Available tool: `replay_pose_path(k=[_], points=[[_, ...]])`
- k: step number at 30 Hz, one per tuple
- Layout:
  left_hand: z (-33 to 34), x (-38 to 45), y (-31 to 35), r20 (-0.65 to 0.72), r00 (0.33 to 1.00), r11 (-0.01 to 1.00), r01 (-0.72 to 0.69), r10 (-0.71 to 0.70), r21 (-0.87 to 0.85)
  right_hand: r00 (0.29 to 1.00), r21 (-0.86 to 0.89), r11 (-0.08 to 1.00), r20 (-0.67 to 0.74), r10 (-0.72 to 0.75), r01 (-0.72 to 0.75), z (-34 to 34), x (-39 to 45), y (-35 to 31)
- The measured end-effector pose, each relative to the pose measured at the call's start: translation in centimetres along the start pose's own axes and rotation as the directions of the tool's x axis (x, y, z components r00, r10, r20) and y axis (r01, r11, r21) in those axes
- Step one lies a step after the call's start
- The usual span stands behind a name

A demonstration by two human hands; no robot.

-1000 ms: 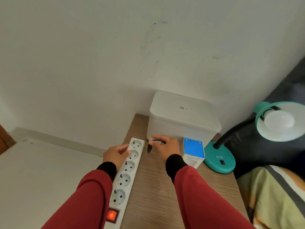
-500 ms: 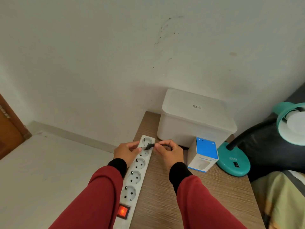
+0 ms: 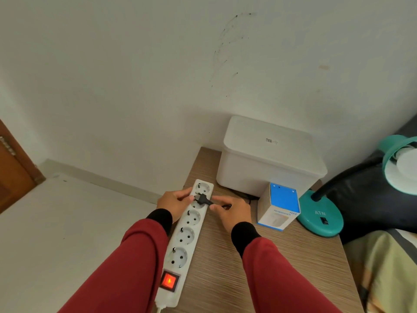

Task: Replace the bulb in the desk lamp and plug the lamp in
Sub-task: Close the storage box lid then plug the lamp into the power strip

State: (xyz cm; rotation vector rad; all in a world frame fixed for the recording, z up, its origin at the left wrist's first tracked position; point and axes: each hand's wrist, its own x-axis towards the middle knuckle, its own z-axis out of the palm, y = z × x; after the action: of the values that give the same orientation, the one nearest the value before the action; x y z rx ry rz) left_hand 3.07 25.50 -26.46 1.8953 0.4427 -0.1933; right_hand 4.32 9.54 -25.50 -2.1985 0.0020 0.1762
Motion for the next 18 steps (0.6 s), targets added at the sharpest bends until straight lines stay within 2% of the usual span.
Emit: replay_pose_path(k=[8,18], points=[[-0.6,0.0,-0.4,0.168,0.985,0.998,-0.011,0.022,-0.065,0.999,0.023,1.0,-0.031,0.007,-0.007,-0.4,-0.2,-0.9],[-0.4,-0.1,-0.9,0.123,0.989,0.995,-0.075,0.082,-0.061,1.0,-0.016,1.0,-0.005,-0.02,0.02,-1.5,-1.3,-1.2]])
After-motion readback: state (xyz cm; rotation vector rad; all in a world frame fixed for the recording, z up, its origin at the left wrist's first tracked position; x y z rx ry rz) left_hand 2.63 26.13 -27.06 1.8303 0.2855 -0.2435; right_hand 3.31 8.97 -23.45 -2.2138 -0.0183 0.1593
